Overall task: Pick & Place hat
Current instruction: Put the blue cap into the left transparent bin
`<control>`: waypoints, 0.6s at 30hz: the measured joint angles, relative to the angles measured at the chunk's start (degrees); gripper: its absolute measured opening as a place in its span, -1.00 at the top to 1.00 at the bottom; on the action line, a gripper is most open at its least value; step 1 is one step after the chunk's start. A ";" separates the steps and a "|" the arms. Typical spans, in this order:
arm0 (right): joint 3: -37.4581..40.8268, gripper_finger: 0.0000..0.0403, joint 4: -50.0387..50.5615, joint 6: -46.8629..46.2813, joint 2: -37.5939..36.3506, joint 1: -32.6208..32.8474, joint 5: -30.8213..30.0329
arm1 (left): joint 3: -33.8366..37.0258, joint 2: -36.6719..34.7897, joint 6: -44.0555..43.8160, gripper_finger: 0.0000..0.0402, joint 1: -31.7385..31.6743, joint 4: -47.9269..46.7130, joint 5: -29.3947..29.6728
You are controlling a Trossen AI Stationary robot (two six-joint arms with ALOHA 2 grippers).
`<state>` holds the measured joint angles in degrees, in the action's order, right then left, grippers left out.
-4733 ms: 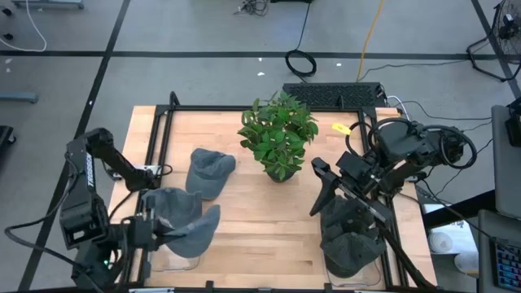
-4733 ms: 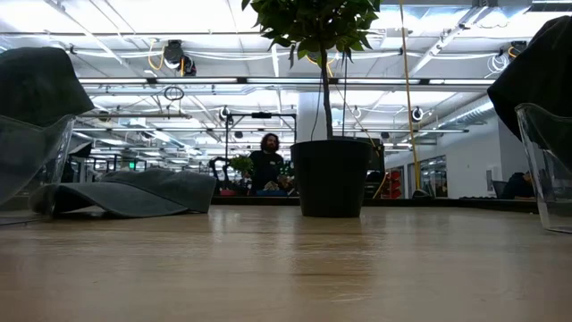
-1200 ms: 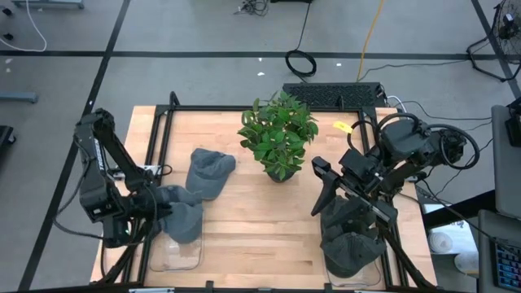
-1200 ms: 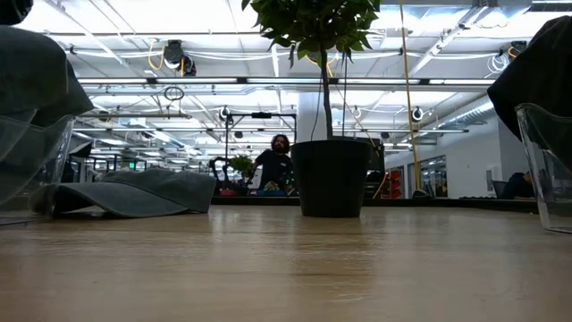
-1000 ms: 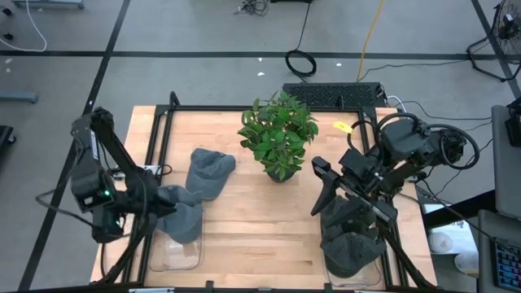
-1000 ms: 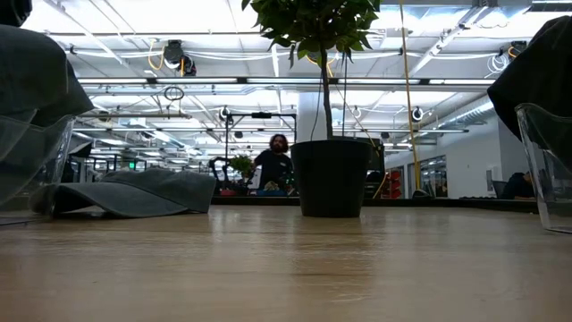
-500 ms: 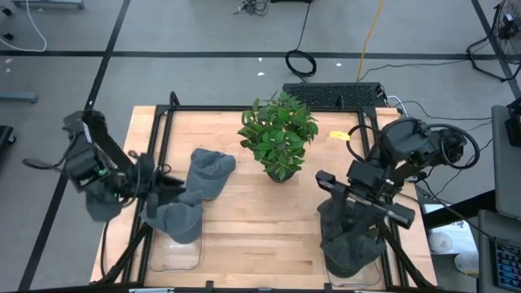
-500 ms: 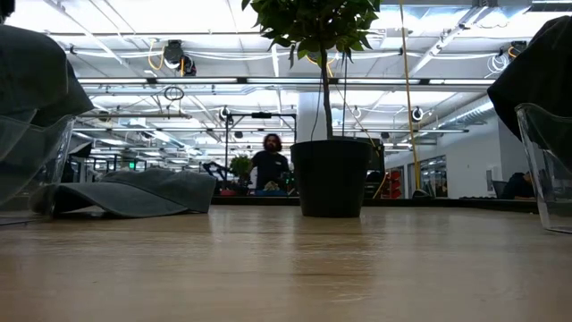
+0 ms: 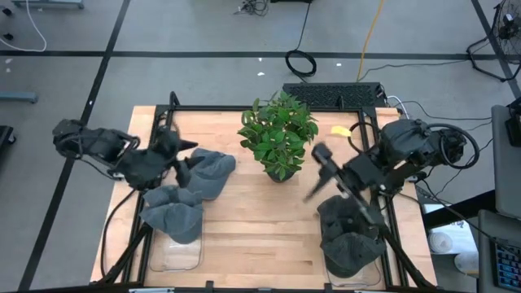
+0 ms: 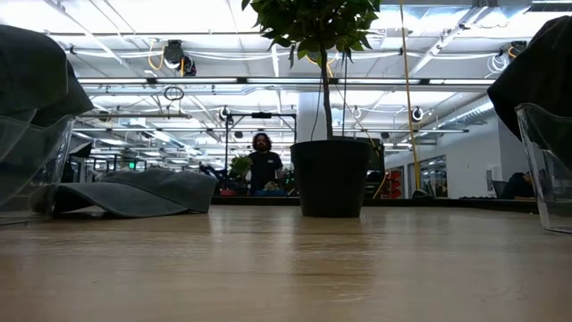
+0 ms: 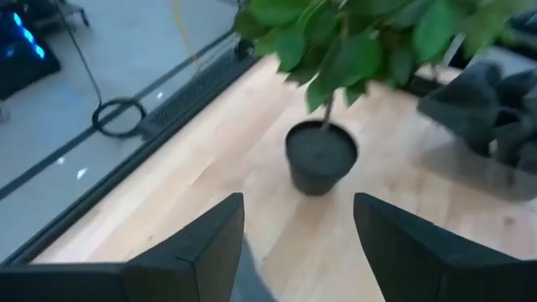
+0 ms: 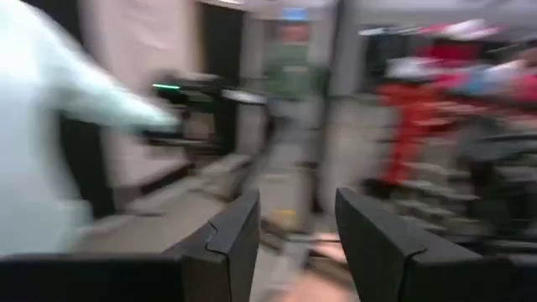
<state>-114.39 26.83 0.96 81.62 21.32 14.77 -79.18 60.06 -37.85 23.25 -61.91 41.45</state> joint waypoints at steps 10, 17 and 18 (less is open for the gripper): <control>0.00 0.29 -0.04 8.51 0.00 -0.33 -39.44 | 0.00 4.60 13.68 0.02 -15.07 -2.91 -9.17; 0.00 0.22 0.07 8.84 0.00 -3.30 -46.30 | 0.00 9.61 16.43 0.06 -23.81 -12.04 -11.33; 0.00 0.21 0.10 8.81 0.00 -3.56 -46.28 | 0.00 10.43 16.48 0.04 -24.98 -13.01 -12.29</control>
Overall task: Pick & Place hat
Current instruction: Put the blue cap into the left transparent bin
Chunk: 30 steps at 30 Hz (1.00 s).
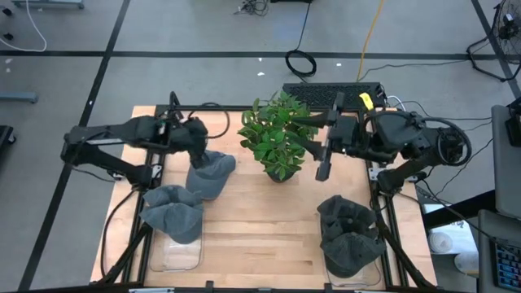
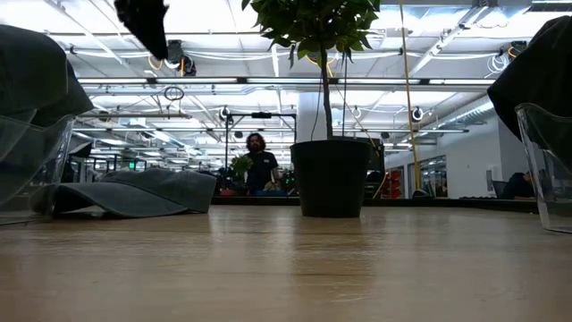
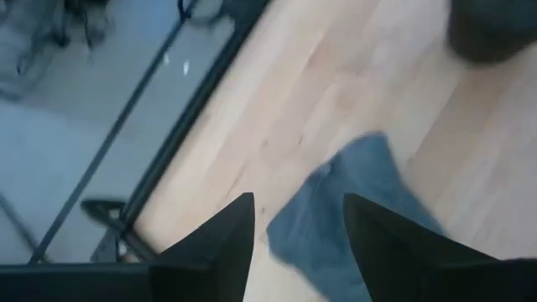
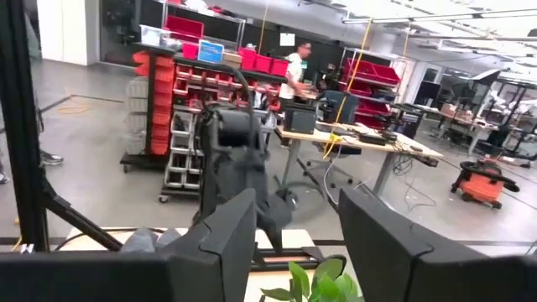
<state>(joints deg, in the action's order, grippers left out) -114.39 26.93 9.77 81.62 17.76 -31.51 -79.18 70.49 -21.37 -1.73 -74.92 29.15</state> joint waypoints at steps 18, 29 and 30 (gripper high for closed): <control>2.10 -0.16 9.35 -4.17 -0.04 -7.75 12.22 | 7.73 7.18 9.46 -0.44 -17.15 -2.24 -11.43; 5.59 -0.16 7.64 -1.55 0.02 -8.79 12.35 | 22.51 7.22 8.81 -0.43 -18.32 13.44 -14.12; 5.62 -0.16 7.49 -1.56 0.02 -8.79 12.38 | 23.70 7.22 8.71 -0.45 -18.49 14.51 -14.12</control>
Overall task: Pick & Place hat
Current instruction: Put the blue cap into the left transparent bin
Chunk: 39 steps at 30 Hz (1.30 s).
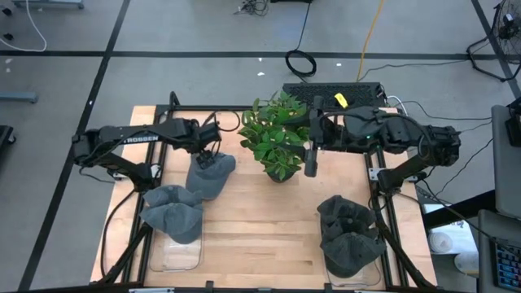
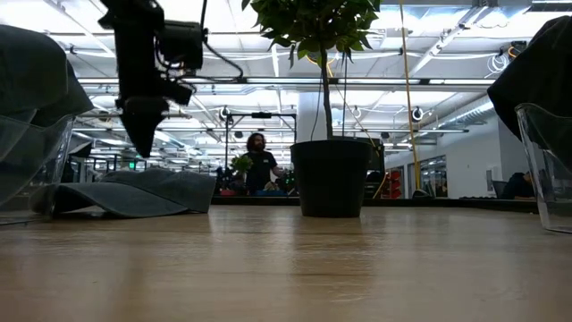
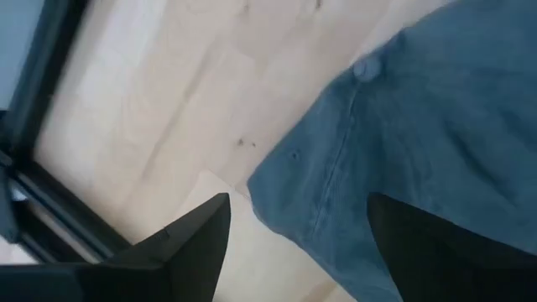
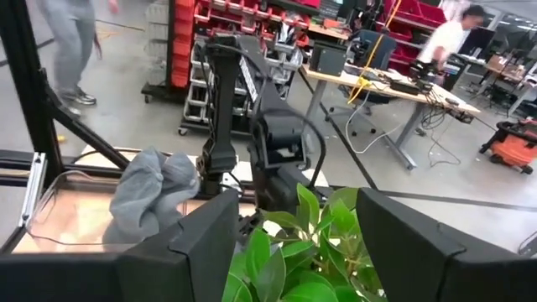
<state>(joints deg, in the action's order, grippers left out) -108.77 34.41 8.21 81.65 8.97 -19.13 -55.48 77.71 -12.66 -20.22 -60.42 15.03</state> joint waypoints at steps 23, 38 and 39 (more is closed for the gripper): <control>0.02 -0.16 -3.47 0.52 -0.02 0.00 2.97 | 17.59 -0.02 0.70 0.05 -0.05 17.59 1.77; 0.02 -0.02 -5.95 -1.57 -0.93 0.00 2.96 | 13.75 -1.79 -3.11 0.97 -0.05 10.76 -0.04; 0.02 -0.01 -5.95 -1.80 -1.03 0.00 2.98 | 12.56 -2.41 -3.08 0.97 -0.05 9.46 0.18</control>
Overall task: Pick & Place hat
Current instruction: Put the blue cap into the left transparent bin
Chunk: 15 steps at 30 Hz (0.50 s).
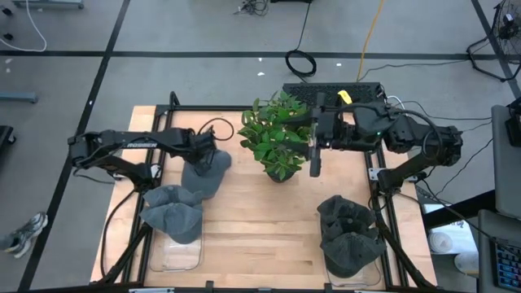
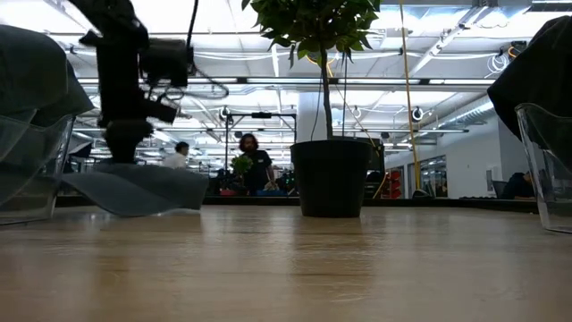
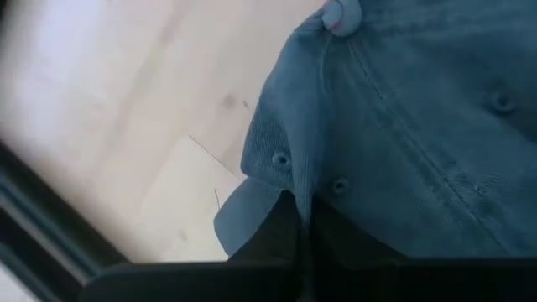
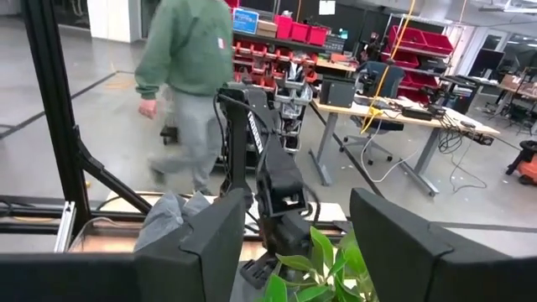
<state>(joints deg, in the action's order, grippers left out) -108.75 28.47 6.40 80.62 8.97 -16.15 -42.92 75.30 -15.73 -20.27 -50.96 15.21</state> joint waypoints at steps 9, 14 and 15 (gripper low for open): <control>0.00 -0.06 0.17 -0.40 -1.64 -0.27 0.02 | -14.95 -5.19 2.61 0.98 -0.34 -9.30 1.10; 0.00 -0.07 0.83 -0.61 -2.37 -1.26 -0.08 | -24.32 -5.39 3.17 0.98 -0.33 -15.85 0.93; 0.00 -0.07 0.79 -1.06 -2.45 -1.49 -0.04 | -26.27 -5.39 3.33 0.98 -0.33 -16.58 0.93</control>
<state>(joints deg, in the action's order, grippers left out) -108.75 29.26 5.34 78.17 7.48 -16.18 -69.19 69.91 -12.41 -20.60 -67.54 16.14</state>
